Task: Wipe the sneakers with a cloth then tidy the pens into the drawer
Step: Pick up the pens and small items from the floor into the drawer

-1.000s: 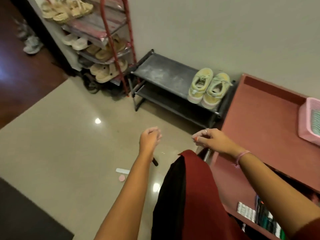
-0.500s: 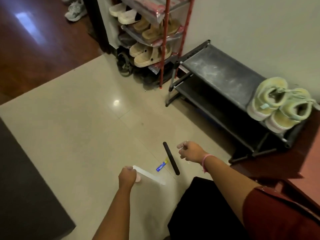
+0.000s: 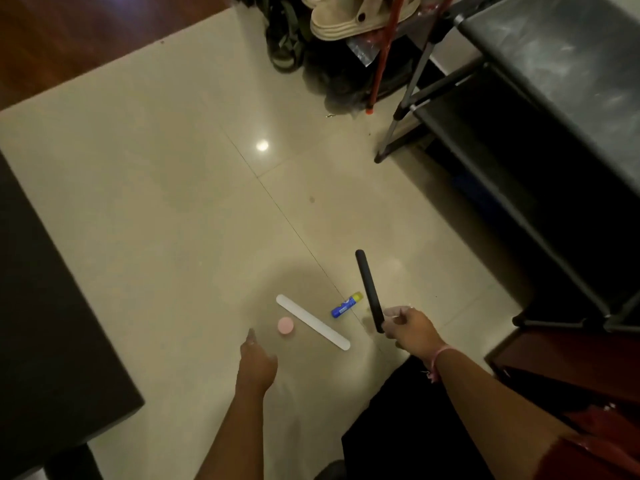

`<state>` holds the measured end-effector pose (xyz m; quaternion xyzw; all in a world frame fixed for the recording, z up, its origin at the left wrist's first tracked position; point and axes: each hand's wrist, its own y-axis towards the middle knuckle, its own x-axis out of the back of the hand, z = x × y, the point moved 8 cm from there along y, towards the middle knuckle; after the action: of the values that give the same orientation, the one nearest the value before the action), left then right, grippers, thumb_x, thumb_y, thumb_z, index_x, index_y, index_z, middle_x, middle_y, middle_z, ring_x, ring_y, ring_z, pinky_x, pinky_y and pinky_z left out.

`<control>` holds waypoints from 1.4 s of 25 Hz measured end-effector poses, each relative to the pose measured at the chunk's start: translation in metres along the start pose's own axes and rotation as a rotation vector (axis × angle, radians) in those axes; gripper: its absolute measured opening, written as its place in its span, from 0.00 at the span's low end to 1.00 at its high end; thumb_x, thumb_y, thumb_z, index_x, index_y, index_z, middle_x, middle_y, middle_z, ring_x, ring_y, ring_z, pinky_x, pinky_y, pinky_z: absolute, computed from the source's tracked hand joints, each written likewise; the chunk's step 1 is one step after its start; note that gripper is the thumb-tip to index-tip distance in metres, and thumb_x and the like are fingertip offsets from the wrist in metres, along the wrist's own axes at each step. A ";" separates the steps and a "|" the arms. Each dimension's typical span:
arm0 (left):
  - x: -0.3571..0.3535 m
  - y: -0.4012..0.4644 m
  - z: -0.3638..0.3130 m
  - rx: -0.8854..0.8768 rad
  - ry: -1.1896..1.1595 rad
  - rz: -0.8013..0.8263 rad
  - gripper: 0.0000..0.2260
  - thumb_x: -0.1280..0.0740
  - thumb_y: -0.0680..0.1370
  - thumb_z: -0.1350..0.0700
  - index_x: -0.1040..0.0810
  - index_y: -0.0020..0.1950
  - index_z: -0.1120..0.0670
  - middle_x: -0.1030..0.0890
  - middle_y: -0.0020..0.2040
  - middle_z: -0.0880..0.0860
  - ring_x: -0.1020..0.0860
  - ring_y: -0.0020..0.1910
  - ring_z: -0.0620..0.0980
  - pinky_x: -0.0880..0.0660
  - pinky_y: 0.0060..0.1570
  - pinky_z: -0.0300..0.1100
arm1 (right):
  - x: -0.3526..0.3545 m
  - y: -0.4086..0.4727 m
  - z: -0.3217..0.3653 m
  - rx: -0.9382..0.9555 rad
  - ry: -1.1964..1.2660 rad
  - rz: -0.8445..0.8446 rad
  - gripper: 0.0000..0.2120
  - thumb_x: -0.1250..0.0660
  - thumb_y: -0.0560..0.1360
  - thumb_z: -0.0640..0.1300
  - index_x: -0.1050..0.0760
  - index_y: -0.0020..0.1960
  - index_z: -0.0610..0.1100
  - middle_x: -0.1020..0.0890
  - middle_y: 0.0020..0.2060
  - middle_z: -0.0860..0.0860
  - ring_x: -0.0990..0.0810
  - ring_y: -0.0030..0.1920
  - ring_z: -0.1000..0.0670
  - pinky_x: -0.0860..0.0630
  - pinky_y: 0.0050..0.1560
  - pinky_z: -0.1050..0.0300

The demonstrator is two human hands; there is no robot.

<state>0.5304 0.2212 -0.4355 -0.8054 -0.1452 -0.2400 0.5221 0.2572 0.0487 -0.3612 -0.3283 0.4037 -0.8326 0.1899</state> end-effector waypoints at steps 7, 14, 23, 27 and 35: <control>-0.060 0.032 -0.037 -0.250 0.655 0.250 0.25 0.42 0.79 0.60 0.39 0.76 0.49 0.65 0.78 0.53 0.53 0.78 0.56 0.37 0.70 0.50 | -0.007 0.025 -0.031 -0.245 0.449 0.054 0.12 0.34 0.75 0.34 0.24 0.57 0.36 0.21 0.41 0.44 0.23 0.33 0.52 0.32 0.30 0.62; -0.067 0.044 -0.058 -0.154 0.433 0.052 0.15 0.41 0.80 0.59 0.28 0.66 0.60 0.33 0.68 0.57 0.28 0.64 0.58 0.28 0.56 0.43 | -0.016 0.025 -0.044 -0.360 0.743 0.101 0.12 0.36 0.77 0.36 0.26 0.60 0.39 0.20 0.52 0.45 0.20 0.53 0.47 0.24 0.57 0.50; -0.080 -0.081 -0.206 -0.683 0.081 0.553 0.08 0.32 0.77 0.54 0.19 0.50 0.40 0.35 0.63 0.40 0.26 0.55 0.35 0.28 0.52 0.26 | -0.039 0.016 -0.010 -0.313 0.996 0.418 0.18 0.38 0.78 0.57 0.19 0.53 0.44 0.16 0.47 0.45 0.17 0.46 0.46 0.21 0.40 0.56; -0.036 -0.028 -0.204 -0.498 -0.197 0.209 0.05 0.35 0.79 0.57 0.21 0.45 0.54 0.23 0.54 0.47 0.21 0.45 0.50 0.28 0.39 0.32 | -0.027 0.026 -0.022 -0.382 1.168 0.221 0.07 0.35 0.77 0.45 0.25 0.45 0.41 0.22 0.34 0.46 0.23 0.31 0.52 0.26 0.25 0.65; -0.149 0.030 -0.138 -0.479 0.918 0.364 0.26 0.40 0.80 0.46 0.39 0.77 0.52 0.60 0.80 0.54 0.60 0.78 0.56 0.58 0.72 0.65 | -0.014 0.026 -0.055 -0.517 1.060 -0.016 0.10 0.37 0.78 0.46 0.28 0.41 0.41 0.24 0.33 0.44 0.28 0.30 0.51 0.30 0.24 0.64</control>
<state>0.3872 0.0858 -0.4915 -0.7263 0.2978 -0.4990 0.3671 0.2297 0.0715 -0.4129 0.0939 0.6310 -0.7590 -0.1303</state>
